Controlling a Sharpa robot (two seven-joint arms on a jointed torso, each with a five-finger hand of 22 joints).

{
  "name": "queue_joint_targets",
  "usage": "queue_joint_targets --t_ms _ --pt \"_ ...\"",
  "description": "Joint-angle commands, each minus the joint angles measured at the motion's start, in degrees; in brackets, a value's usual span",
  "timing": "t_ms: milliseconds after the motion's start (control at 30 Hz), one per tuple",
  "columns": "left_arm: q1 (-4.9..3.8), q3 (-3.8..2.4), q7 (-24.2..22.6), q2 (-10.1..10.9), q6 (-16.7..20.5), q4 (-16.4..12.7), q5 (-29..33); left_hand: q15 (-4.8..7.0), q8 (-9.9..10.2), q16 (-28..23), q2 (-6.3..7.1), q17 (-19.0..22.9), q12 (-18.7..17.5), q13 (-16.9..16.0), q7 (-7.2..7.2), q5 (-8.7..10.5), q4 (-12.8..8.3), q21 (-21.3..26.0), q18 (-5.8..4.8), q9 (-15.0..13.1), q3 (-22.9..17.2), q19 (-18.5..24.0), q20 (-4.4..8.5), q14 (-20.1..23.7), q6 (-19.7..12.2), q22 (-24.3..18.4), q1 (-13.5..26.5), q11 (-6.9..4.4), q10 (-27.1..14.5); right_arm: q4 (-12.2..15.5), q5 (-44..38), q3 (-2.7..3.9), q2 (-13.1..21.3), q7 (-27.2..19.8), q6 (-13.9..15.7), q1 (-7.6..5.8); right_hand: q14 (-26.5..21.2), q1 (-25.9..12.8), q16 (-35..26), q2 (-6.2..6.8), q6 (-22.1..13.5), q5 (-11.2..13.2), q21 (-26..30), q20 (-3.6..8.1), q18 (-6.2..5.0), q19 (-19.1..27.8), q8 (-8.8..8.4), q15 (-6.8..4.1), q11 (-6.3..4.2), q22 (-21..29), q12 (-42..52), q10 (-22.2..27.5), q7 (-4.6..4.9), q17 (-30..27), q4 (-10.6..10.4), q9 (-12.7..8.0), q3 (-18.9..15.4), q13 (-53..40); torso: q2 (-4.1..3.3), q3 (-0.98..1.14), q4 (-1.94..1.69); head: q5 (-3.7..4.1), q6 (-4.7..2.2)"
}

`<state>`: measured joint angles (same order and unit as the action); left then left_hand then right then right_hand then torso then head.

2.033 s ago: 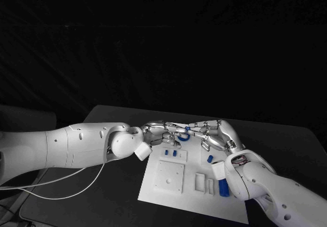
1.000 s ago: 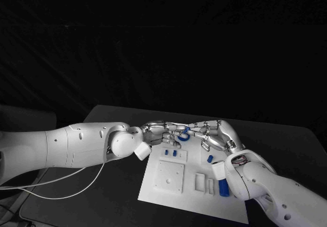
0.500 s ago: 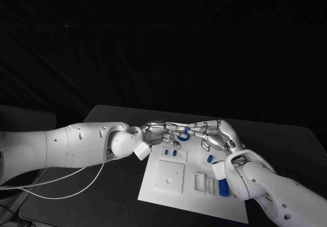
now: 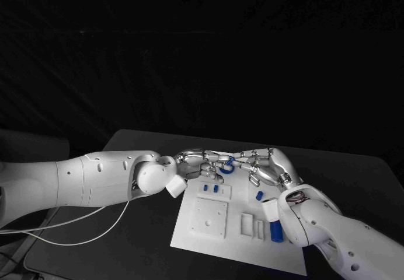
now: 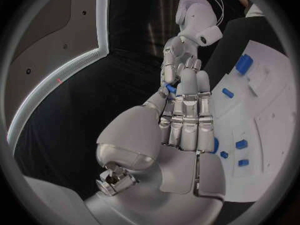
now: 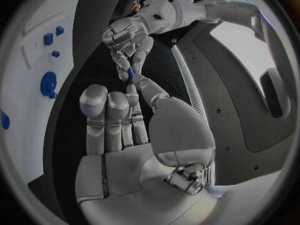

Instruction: Assemble the parts on the task board

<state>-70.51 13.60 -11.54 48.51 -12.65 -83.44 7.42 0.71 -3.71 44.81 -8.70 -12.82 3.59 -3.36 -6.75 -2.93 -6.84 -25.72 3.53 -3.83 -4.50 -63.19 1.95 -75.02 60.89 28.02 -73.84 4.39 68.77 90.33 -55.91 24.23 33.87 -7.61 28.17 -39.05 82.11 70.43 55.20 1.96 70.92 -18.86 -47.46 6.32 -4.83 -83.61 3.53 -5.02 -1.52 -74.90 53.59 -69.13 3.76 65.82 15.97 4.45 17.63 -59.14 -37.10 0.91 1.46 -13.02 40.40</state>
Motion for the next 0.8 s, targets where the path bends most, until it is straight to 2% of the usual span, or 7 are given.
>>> queue_joint_targets --t_ms 33,233,333,600,633,800 --pt "-0.04 -0.05 -0.4 -0.1 -1.3 -0.1 0.4 -0.20 0.0 0.3 1.37 0.1 -0.2 0.0 -0.02 0.22 -0.4 0.1 -1.04 0.1 0.6 0.1 -0.16 0.2 -0.5 0.0 0.0 0.09 -0.5 0.0 -1.1 0.01 0.0 -0.1 -0.5 0.04 -0.2 0.1 -0.1 -0.36 -0.4 0.4 -0.1 -0.16 0.41 0.0 0.09 -0.04 -0.14 -5.5 0.3 0.2 -0.04 0.0 0.1 0.1 -0.1 -0.1 -0.01 0.00 -0.01 0.04 -0.04" --pt "-0.04 -0.05 -0.3 -0.1 -1.5 -0.1 0.2 -0.10 0.0 0.4 3.01 0.0 -0.2 0.0 -0.14 0.22 -2.1 0.1 -0.94 0.1 1.1 0.0 -0.04 0.3 -0.4 0.2 -1.3 0.05 -0.3 0.0 -1.2 0.01 0.0 -0.1 -0.5 0.04 -0.2 0.1 0.0 -0.37 -0.3 0.4 -0.1 -0.16 0.40 0.0 0.11 -0.05 -0.15 -5.5 0.3 0.2 -0.05 0.1 0.1 0.1 0.0 -0.1 0.00 0.01 -0.02 0.06 -0.01" --pt "-0.04 -0.05 -0.3 -0.1 -1.6 0.0 0.1 -0.08 0.0 0.4 3.33 0.0 -0.2 0.0 -0.24 0.23 -3.0 -0.1 -0.90 0.1 1.2 0.1 0.01 0.4 -0.4 0.4 -1.7 0.08 -0.3 0.0 -1.2 0.01 0.0 -0.1 -0.5 0.04 -0.2 0.1 0.0 -0.37 -0.3 0.4 -0.1 -0.16 0.40 0.0 0.11 -0.05 -0.15 -5.5 0.3 0.2 -0.05 0.1 0.1 0.1 0.0 -0.1 0.00 0.00 0.00 0.05 0.01" --pt "-0.04 -0.05 -0.3 -0.1 -1.8 0.2 -0.3 0.00 0.0 0.5 2.67 0.0 -0.2 0.0 -0.35 0.22 -5.1 -1.1 -0.73 0.1 1.1 0.8 0.16 0.5 -0.2 1.6 -2.8 0.07 -0.2 0.1 -1.3 0.01 0.0 -0.1 -0.5 0.04 -0.2 0.1 0.0 -0.37 -0.3 0.4 -0.1 -0.16 0.40 0.0 0.11 -0.05 -0.15 -5.5 0.3 0.2 -0.05 0.1 0.1 0.1 0.0 -0.1 -0.01 0.03 0.01 0.03 0.02" --pt "-0.04 -0.05 -0.3 -0.1 -1.7 0.2 -0.4 0.01 0.0 0.6 2.30 0.0 -0.2 0.0 -0.33 0.21 -5.3 -1.2 -0.70 0.1 0.9 0.9 0.18 0.6 -0.1 1.8 -3.0 0.04 -0.1 0.1 -1.3 0.01 0.0 -0.1 -0.5 0.04 -0.2 0.1 0.0 -0.37 -0.3 0.4 -0.1 -0.16 0.40 0.0 0.11 -0.05 -0.15 -5.5 0.3 0.2 -0.05 0.1 0.1 0.1 0.0 -0.1 -0.01 0.03 0.01 0.03 0.02" --pt "-0.04 -0.06 -0.2 -0.2 -1.7 0.2 -0.4 0.00 0.0 0.6 2.08 -0.1 -0.2 0.0 -0.34 0.22 -5.7 -1.6 -0.66 0.1 1.0 1.3 0.15 0.6 -0.1 2.3 -2.8 0.04 -0.1 0.1 -1.3 0.01 0.0 -0.2 -0.6 0.04 -0.2 0.0 -0.1 -0.32 -0.2 0.3 -0.2 -0.15 0.41 0.0 0.09 -0.05 -0.16 -5.5 0.3 0.2 -0.07 0.0 0.0 0.1 0.0 -0.1 -0.02 0.03 0.03 0.03 0.05"
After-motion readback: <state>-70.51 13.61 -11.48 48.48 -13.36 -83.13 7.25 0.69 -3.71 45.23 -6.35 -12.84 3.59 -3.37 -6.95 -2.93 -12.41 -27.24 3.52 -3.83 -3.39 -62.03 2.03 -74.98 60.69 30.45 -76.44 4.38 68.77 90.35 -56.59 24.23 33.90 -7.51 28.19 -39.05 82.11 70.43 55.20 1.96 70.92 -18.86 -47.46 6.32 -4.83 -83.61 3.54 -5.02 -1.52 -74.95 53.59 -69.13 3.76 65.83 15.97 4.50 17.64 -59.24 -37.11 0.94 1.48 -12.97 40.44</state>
